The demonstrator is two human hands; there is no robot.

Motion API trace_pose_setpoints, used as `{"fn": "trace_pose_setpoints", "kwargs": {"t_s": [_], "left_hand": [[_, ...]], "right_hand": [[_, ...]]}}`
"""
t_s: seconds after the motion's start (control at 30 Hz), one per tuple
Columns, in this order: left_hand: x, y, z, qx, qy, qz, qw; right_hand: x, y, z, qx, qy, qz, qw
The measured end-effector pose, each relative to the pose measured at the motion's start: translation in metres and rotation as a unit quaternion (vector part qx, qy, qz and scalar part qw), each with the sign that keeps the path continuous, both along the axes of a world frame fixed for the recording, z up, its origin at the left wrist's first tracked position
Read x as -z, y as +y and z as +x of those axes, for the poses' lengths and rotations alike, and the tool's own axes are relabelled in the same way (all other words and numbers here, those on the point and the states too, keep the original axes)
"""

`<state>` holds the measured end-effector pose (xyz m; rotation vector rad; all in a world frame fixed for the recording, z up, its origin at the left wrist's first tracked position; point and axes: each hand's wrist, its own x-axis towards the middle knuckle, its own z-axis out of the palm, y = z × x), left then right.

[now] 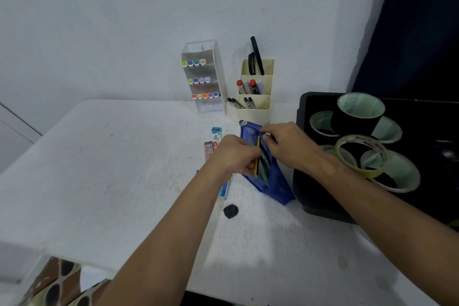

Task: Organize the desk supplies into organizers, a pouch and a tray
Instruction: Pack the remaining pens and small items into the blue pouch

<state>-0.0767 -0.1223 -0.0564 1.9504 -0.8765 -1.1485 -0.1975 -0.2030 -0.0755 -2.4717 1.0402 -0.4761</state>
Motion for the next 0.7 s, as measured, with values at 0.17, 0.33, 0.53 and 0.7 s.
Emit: {"fn": "trace_pose_setpoints", "kwargs": {"t_s": [0.17,0.33,0.53,0.7], "left_hand": [[0.010,-0.010,-0.002,-0.024,-0.031,-0.015,0.999],[0.013,-0.003,0.002,-0.023,-0.013,-0.026,0.999],[0.006,0.008,0.029,-0.068,-0.021,-0.038,0.997],[0.009,0.012,0.062,-0.129,-0.080,-0.038,0.988]], "right_hand": [[-0.001,0.000,0.000,-0.005,-0.003,0.003,1.000],[0.000,-0.001,0.000,-0.002,-0.007,0.001,1.000],[0.000,0.001,-0.001,-0.005,-0.006,0.002,1.000],[0.000,0.001,0.000,-0.006,-0.006,0.002,1.000]]}}
